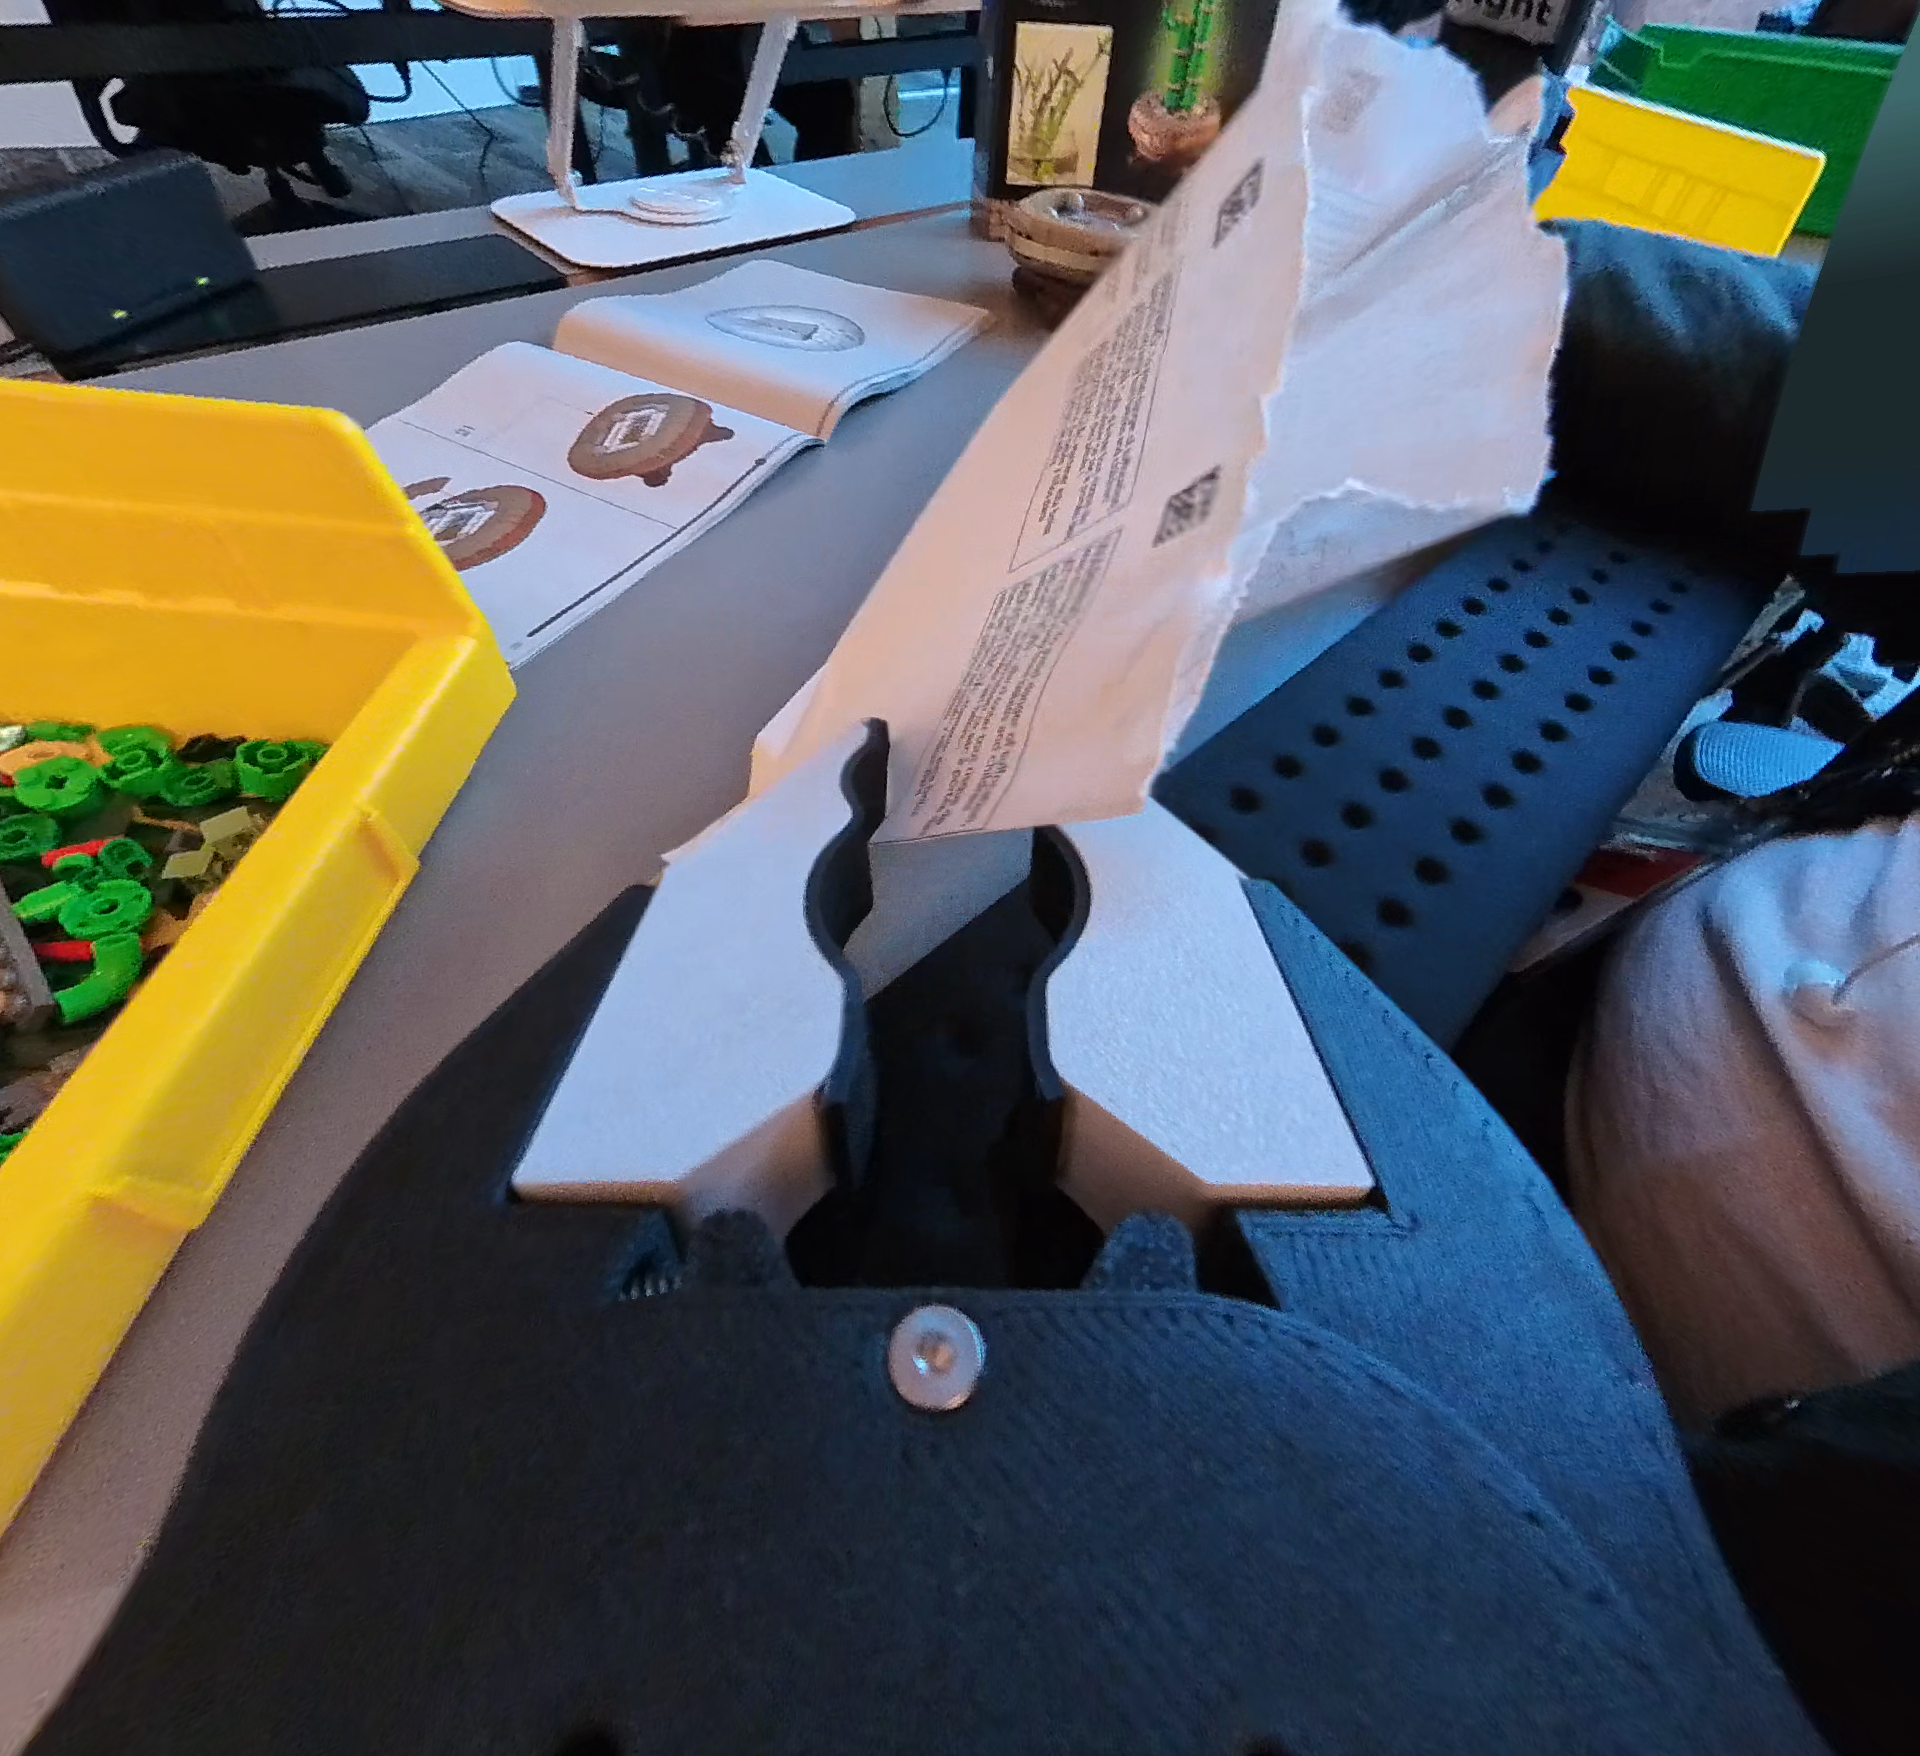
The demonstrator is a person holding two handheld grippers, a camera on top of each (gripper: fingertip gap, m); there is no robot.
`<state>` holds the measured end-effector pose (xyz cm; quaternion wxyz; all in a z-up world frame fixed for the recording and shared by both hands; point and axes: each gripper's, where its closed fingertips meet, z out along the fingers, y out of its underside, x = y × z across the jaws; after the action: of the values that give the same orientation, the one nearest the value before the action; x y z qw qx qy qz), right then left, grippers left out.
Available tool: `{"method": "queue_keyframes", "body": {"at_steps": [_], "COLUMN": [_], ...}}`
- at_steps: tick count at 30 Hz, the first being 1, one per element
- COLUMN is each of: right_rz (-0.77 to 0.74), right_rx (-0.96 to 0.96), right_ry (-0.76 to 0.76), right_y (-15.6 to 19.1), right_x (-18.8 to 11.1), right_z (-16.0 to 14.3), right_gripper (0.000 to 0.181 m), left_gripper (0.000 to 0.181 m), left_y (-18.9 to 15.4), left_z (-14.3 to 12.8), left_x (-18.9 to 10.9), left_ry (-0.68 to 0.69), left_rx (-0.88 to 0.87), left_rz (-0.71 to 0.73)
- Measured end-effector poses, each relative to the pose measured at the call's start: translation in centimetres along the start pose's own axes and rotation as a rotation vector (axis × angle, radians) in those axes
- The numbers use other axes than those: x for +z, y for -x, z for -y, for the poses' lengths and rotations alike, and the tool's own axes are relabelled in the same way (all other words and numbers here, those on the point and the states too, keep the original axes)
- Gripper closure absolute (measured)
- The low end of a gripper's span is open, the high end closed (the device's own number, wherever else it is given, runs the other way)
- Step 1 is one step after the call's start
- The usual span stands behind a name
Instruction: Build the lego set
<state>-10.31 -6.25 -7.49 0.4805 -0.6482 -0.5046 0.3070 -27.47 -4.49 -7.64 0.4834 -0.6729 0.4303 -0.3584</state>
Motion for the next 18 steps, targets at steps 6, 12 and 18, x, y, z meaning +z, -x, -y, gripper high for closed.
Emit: {"method": "queue_keyframes", "body": {"at_steps": [6, 12, 18], "right_rz": [0.01, 0.001, -0.013], "right_rx": [0.063, 0.076, 0.08], "right_ry": [-0.03, -0.017, -0.01], "right_y": [-0.4, -0.8, -1.2], "right_x": [-0.5, -0.5, -0.5], "right_z": [0.3, -0.1, -0.5], "right_gripper": [0.181, 0.181, 0.181], "left_gripper": [0.143, 0.141, 0.141], "left_y": [0.8, 2.8, 8.7], "left_z": [0.2, 1.3, 1.6], "left_x": [-1.3, -5.8, -12.1], "left_ry": [0.004, -0.021, -0.031], "left_rx": [-0.014, -0.005, -0.057], "left_rz": [0.038, 0.142, 0.389]}}
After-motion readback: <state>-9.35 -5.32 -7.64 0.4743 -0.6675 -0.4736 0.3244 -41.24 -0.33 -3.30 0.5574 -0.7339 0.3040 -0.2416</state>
